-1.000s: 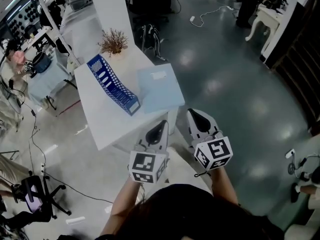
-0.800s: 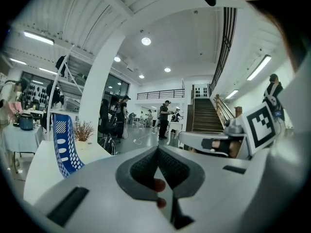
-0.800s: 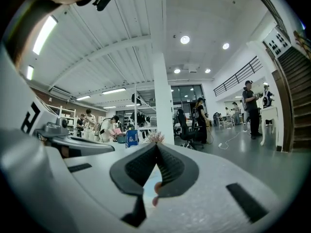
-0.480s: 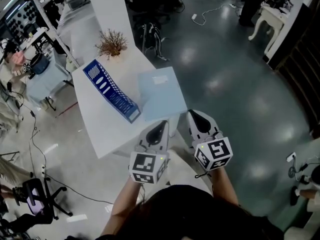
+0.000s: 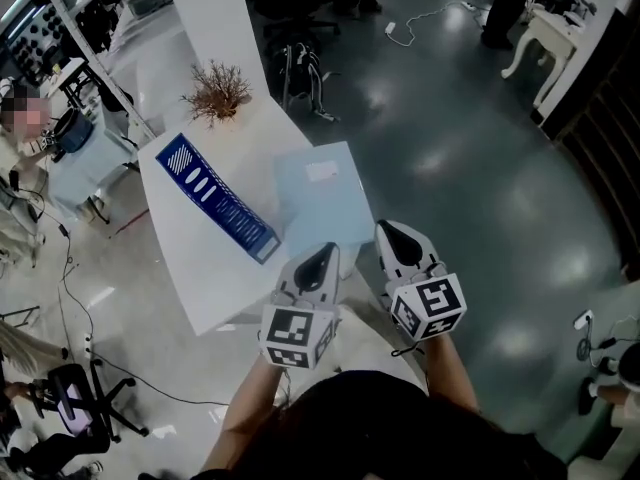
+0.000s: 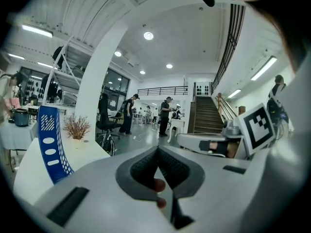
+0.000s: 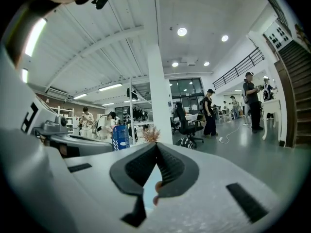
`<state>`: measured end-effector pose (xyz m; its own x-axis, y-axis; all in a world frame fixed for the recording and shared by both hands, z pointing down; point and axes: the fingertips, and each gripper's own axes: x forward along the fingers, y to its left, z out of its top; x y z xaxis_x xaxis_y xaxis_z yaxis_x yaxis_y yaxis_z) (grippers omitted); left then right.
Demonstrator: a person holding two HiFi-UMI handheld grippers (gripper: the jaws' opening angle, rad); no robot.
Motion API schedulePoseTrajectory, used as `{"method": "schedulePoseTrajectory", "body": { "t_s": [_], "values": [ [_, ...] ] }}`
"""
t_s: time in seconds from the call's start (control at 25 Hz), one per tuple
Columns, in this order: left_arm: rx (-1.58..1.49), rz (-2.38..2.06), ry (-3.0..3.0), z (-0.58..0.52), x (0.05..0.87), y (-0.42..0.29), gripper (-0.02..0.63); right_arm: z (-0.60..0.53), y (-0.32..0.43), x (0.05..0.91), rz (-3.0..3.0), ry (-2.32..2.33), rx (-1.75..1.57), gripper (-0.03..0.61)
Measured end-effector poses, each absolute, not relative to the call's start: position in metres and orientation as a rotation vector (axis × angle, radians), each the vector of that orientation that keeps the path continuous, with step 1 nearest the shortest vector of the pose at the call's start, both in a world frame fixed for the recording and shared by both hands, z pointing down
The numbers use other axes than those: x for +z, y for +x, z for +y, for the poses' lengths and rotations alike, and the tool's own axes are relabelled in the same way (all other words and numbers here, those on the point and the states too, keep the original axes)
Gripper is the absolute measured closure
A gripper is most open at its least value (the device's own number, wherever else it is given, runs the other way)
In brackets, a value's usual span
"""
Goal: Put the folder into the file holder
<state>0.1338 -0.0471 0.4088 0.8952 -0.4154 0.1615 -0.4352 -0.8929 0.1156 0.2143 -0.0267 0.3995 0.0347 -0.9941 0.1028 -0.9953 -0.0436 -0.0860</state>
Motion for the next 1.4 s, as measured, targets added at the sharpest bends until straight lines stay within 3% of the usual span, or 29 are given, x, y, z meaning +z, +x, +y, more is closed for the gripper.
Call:
{"method": "schedulePoseTrajectory", "body": {
  "t_s": [1.4],
  "values": [
    [0.288,-0.751,2.777,-0.172,0.472,0.225,0.609,-0.172,0.313,0.495,-2.192,2.041,0.519,0.572]
  ]
}}
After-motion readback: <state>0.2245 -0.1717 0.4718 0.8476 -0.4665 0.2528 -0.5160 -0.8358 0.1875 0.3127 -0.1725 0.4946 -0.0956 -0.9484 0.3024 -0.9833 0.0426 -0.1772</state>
